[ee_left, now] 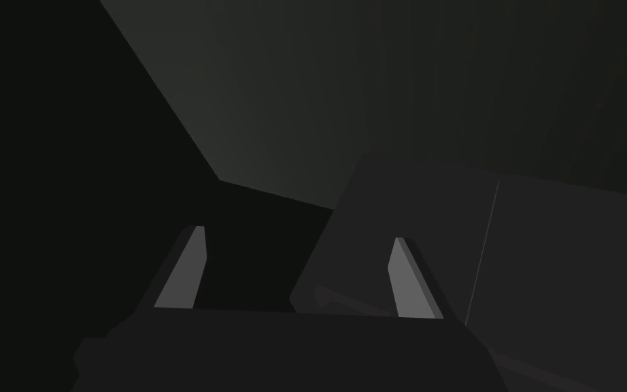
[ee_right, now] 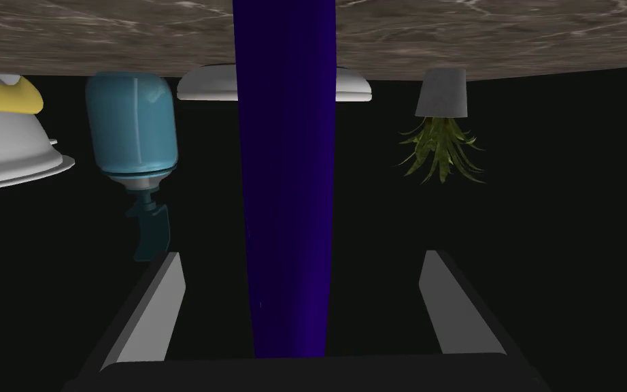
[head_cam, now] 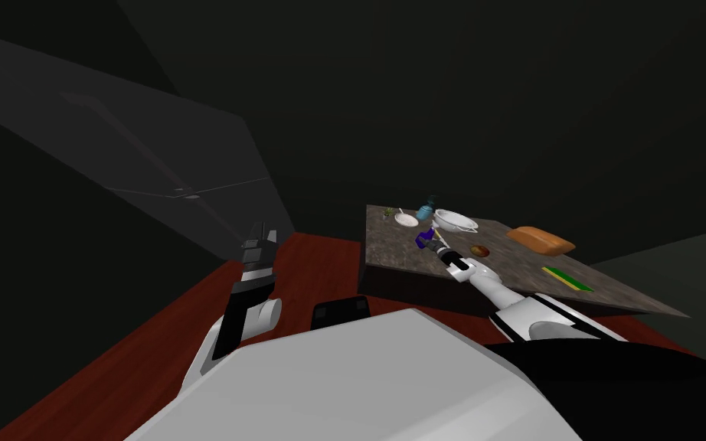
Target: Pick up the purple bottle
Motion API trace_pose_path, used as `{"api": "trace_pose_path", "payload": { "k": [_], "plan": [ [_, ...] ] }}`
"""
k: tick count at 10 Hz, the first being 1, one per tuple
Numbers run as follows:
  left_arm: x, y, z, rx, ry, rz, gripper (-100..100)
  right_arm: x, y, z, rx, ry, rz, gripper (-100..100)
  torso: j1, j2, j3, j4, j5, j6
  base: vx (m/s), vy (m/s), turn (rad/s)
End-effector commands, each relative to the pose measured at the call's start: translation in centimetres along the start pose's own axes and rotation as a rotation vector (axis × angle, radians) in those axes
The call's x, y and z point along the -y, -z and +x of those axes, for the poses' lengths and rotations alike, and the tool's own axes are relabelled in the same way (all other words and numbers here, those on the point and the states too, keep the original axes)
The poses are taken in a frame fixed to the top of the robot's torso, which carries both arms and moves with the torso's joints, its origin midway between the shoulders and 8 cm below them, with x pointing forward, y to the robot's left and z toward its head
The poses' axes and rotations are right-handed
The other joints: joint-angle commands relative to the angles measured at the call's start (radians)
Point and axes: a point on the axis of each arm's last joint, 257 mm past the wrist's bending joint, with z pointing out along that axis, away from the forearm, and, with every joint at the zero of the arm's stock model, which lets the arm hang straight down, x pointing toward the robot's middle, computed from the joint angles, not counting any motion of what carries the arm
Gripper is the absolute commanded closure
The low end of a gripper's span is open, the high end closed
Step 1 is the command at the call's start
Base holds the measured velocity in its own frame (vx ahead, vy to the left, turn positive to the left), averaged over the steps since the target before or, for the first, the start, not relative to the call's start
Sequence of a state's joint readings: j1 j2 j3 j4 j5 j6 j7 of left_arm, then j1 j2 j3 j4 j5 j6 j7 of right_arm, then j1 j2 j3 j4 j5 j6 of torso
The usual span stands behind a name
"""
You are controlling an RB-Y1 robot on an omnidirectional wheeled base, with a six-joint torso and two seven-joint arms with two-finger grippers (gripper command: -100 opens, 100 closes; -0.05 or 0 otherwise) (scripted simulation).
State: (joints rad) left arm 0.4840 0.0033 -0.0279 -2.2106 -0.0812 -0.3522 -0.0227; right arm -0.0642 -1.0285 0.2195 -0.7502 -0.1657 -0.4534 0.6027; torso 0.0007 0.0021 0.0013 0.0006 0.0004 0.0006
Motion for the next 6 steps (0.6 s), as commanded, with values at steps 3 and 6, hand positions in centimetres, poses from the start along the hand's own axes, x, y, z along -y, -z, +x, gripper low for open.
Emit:
{"api": "trace_pose_path", "payload": {
  "k": [3,6],
  "plan": [
    [0.0,0.0,0.0,0.0,0.0,0.0,0,3.8,0.8,-1.3,0.022,0.036,0.061,-100,0.0,0.0,0.0,0.0,0.0,0.001,-0.015,0.028,0.063],
    [0.0,0.0,0.0,0.0,0.0,0.0,0,4.5,1.1,-1.2,0.028,0.01,0.081,-100,-0.001,0.0,0.0,0.0,0.0,0.001,-0.008,0.013,0.014]
  ]
}}
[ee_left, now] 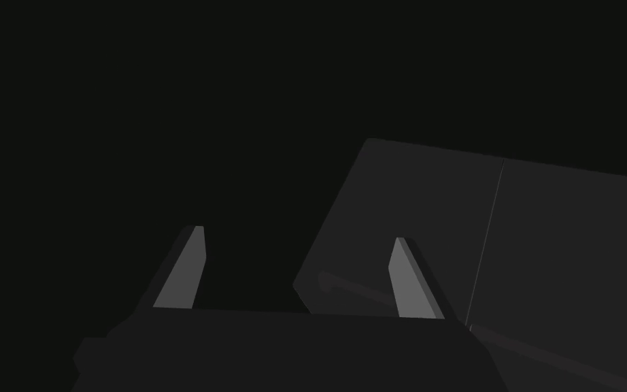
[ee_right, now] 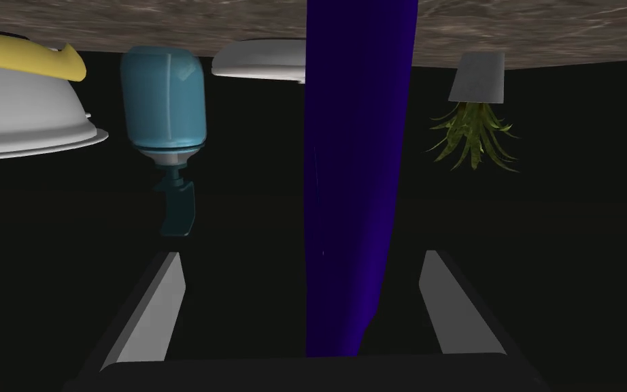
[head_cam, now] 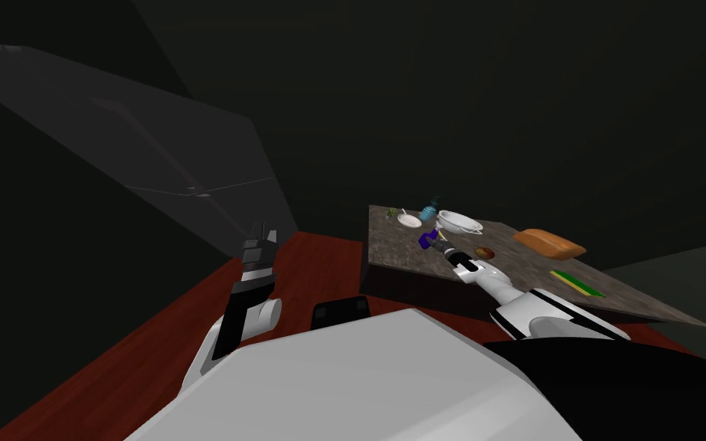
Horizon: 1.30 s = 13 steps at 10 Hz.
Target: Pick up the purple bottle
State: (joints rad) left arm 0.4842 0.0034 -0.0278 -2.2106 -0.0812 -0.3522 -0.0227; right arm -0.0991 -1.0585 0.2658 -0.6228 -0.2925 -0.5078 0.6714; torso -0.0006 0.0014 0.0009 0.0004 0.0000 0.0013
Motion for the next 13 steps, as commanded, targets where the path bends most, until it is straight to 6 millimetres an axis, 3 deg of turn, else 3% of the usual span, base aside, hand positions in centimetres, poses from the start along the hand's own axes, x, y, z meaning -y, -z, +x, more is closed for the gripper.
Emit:
{"api": "trace_pose_path", "payload": {
  "k": [1,5,6,7,8,9,11,12,13],
  "plan": [
    [0.0,0.0,0.0,0.0,0.0,0.0,0,0.0,0.0,0.0,0.0,0.0,0.0,100,0.0,0.0,0.0,0.0,0.0,0.0,0.0,0.0,0.0],
    [0.0,0.0,0.0,0.0,0.0,0.0,0,0.0,0.0,0.0,0.001,0.0,0.0,100,-0.001,-0.001,-0.001,0.0,0.0,0.0,0.0,0.0,0.0],
    [0.0,0.0,0.0,0.0,0.0,0.0,0,0.0,0.0,0.0,0.001,0.0,0.0,0,-0.001,-0.001,-0.001,0.0,0.0,0.0,0.0,0.0,0.0],
    [0.0,0.0,0.0,0.0,0.0,0.0,0,-1.3,-0.1,1.2,-0.024,-0.033,-0.014,100,-0.001,-0.001,-0.001,0.0,0.0,0.0,0.024,-0.035,-0.099],
    [0.0,0.0,0.0,0.0,0.0,0.0,0,-2.1,-0.3,1.2,-0.025,-0.017,-0.032,100,-0.003,-0.001,-0.001,-0.001,-0.002,0.001,0.028,-0.039,-0.075],
    [0.0,0.0,0.0,0.0,0.0,0.0,0,-2.3,0.1,2.6,-0.049,-0.06,-0.02,100,-0.004,-0.002,-0.002,-0.002,-0.004,0.001,0.029,-0.047,-0.097],
    [0.0,0.0,0.0,0.0,0.0,0.0,0,-4.5,-0.4,2.1,-0.044,-0.025,-0.071,100,-0.007,-0.001,-0.003,-0.005,-0.009,0.003,0.015,-0.03,-0.047],
    [0.0,0.0,0.0,0.0,0.0,0.0,0,-4.2,0.1,3.6,-0.07,-0.06,-0.049,100,-0.007,-0.002,-0.004,-0.006,-0.011,0.0,0.018,-0.033,-0.08],
    [0.0,0.0,0.0,0.0,0.0,0.0,0,-5.1,0.0,3.4,-0.071,-0.033,-0.071,100,-0.008,-0.003,-0.006,-0.009,-0.015,0.002,0.023,-0.027,-0.053]
  ]
}}
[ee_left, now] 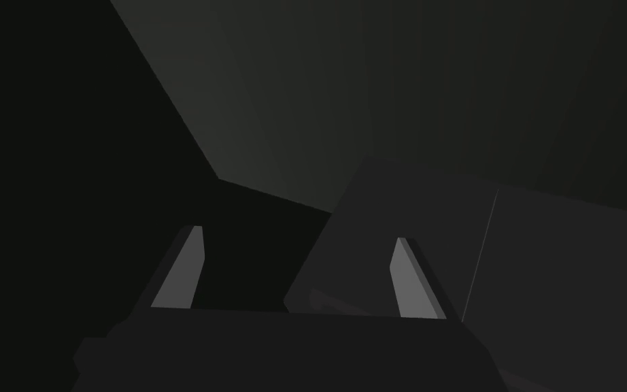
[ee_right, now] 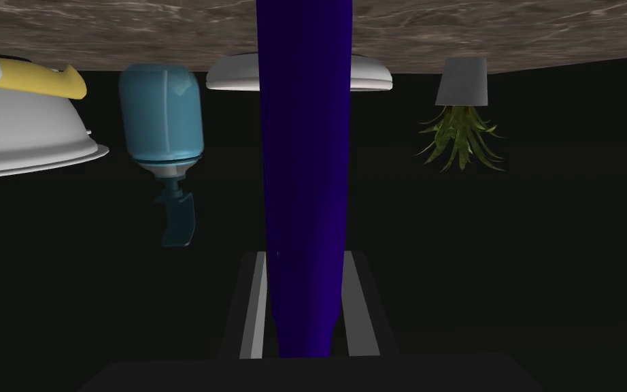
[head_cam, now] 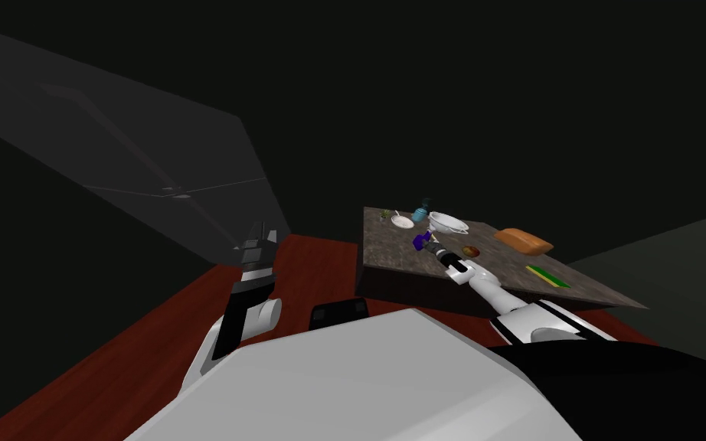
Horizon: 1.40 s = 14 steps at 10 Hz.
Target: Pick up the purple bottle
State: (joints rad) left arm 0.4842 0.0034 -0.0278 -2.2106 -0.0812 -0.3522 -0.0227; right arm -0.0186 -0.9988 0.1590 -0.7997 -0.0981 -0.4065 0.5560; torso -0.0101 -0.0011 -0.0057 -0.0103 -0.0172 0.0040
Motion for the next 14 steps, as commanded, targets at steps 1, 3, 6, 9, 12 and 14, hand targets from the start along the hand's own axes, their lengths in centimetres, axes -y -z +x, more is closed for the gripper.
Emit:
{"api": "trace_pose_path", "payload": {
  "k": [1,3,6,9,12,14],
  "plan": [
    [0.0,0.0,0.0,0.0,0.0,0.0,0,-1.8,-0.3,0.0,-0.003,0.012,-0.035,100,0.0,0.0,0.0,0.0,0.0,0.0,0.005,-0.01,-0.029],
    [0.0,0.0,0.0,0.0,0.0,0.0,0,-1.5,0.1,1.4,-0.026,-0.013,-0.014,100,0.001,-0.001,-0.001,-0.001,-0.002,-0.003,0.004,-0.011,-0.032],
    [0.0,0.0,0.0,0.0,0.0,0.0,0,-3.2,0.2,1.7,-0.031,-0.014,-0.033,100,-0.002,-0.002,-0.003,-0.003,-0.005,-0.003,0.017,-0.023,-0.054],
    [0.0,0.0,0.0,0.0,0.0,0.0,0,-5.4,-0.2,0.7,-0.014,0.016,-0.079,100,-0.004,-0.003,-0.003,-0.004,-0.006,-0.001,0.009,-0.016,-0.027],
    [0.0,0.0,0.0,0.0,0.0,0.0,0,-6.0,0.5,1.3,-0.02,-0.014,-0.056,100,-0.005,-0.002,-0.003,-0.004,-0.006,0.0,0.023,-0.033,-0.089],
    [0.0,0.0,0.0,0.0,0.0,0.0,0,-8.1,0.3,0.2,-0.002,0.032,-0.101,100,-0.005,-0.003,-0.003,-0.004,-0.006,0.0,0.015,-0.025,-0.042]
  ]
}}
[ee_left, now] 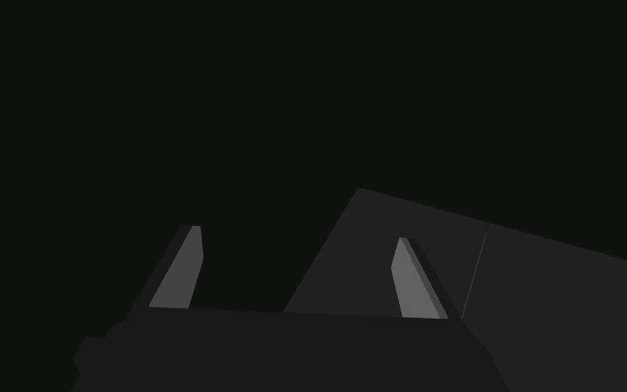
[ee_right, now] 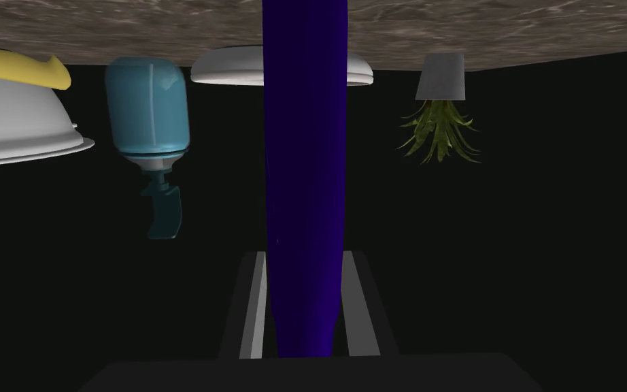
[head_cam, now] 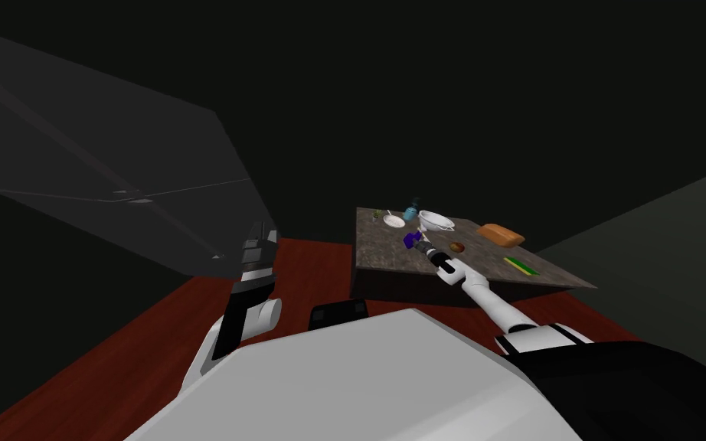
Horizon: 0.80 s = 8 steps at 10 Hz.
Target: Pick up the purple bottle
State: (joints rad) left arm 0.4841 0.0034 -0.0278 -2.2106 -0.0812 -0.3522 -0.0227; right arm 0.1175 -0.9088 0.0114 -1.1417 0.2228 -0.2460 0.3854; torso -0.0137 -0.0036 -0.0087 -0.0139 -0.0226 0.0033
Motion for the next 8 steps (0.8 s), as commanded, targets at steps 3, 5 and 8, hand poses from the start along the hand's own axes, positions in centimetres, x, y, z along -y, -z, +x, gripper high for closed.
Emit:
{"api": "trace_pose_path", "payload": {
  "k": [3,5,8],
  "plan": [
    [0.0,0.0,0.0,0.0,0.0,0.0,0,-1.6,0.1,-0.9,0.019,0.023,-0.013,100,0.0,0.0,0.0,0.0,0.0,0.001,0.018,-0.022,-0.055],
    [0.0,0.0,0.0,0.0,0.0,0.0,0,-2.5,0.5,-1.8,0.04,0.027,-0.009,100,0.0,0.001,0.0,0.0,0.001,0.003,0.019,-0.028,-0.086],
    [0.0,0.0,0.0,0.0,0.0,0.0,0,-3.2,1.1,-3.0,0.065,0.045,-0.001,100,0.0,0.0,0.0,0.0,0.001,0.003,0.021,-0.023,-0.056]
  ]
}}
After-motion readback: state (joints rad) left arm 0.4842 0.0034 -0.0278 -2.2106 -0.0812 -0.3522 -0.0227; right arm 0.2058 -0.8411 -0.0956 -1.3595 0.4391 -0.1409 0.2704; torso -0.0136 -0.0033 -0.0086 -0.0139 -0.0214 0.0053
